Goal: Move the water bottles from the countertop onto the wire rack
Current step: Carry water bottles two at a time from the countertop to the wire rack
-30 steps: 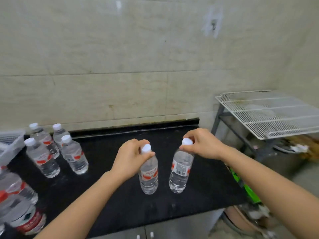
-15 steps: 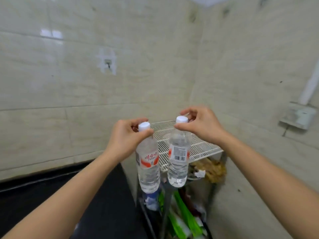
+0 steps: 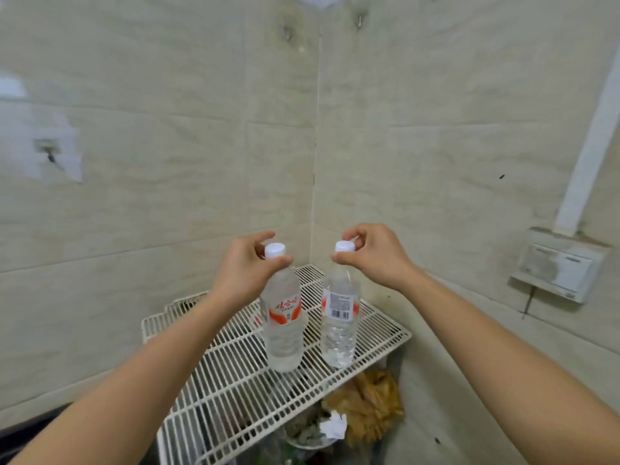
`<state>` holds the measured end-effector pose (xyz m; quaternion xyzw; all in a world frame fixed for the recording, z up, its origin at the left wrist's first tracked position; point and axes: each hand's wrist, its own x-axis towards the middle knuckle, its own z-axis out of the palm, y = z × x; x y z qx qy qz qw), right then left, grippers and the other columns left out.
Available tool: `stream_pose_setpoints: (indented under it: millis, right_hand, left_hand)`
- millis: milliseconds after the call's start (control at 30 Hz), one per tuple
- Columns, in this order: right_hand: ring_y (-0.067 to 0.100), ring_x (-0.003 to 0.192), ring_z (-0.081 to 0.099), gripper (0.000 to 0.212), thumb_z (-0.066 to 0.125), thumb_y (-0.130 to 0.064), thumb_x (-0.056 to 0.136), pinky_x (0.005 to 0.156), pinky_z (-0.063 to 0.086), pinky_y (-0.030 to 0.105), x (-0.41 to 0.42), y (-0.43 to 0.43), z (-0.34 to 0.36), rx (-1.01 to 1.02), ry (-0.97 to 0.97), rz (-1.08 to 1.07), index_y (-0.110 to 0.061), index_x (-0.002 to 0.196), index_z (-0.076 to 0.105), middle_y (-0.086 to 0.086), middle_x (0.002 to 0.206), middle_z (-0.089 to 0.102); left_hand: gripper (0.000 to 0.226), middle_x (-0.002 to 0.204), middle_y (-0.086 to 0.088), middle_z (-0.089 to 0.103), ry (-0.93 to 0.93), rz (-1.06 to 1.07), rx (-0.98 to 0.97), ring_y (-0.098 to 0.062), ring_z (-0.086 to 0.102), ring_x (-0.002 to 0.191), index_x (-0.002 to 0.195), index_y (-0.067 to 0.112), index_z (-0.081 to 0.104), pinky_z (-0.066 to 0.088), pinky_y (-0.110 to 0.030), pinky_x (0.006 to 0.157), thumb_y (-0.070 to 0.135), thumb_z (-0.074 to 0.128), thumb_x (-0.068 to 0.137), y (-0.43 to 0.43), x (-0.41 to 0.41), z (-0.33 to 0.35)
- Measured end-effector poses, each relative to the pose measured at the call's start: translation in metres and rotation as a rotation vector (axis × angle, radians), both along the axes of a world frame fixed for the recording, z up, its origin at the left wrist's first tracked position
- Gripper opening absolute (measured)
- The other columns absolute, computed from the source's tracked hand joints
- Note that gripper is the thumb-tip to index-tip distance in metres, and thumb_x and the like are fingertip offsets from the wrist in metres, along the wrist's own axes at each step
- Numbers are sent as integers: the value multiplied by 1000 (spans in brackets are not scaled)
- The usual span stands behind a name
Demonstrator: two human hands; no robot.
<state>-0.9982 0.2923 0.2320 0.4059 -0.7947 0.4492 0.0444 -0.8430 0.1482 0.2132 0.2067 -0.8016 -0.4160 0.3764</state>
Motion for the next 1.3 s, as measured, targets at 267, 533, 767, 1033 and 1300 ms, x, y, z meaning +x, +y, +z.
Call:
stream_pose_setpoints:
  millis: [267,533,767,1033,1300]
  right_hand:
    - [14,71,56,30,80,-23,73,65,42,26,-117,-101,-1,96,27,16,-13,98,67,-6,73,57]
    - [26,101,60,38,71,-27,81,84,49,35,-199,-195,-21,168,69,10,-15,116,61,9,113,64]
    - [27,107,59,40,68,-24,85,89,49,36,-237,-241,-25,229,106,50,-15,123,58,11,121,63]
    - [23,96,60,38,68,-29,85,79,48,32,-247,-249,-29,258,128,118,-18,120,59,10,117,64]
    - [28,107,59,31,67,-38,86,88,51,41,-240,-263,-22,292,230,2,-17,109,66,9,117,65]
  left_hand:
    - [58,113,-17,68,-58,22,-34,-12,65,88,127,8,56,47,-16,71,24,77,75,-91,-119,-6]
    - [52,114,-4,69,-54,89,41,-15,62,97,124,15,61,49,-32,91,25,76,75,-165,-206,-19]
    - [50,112,0,68,-18,102,65,-12,62,93,122,13,61,52,-37,91,25,76,76,-194,-247,-25]
    - [48,112,-3,69,-20,98,128,-12,64,93,122,11,62,51,-30,86,20,76,77,-205,-243,-32]
    - [24,95,1,73,-127,87,61,-18,67,87,101,20,70,54,-38,79,23,74,78,-205,-247,-25]
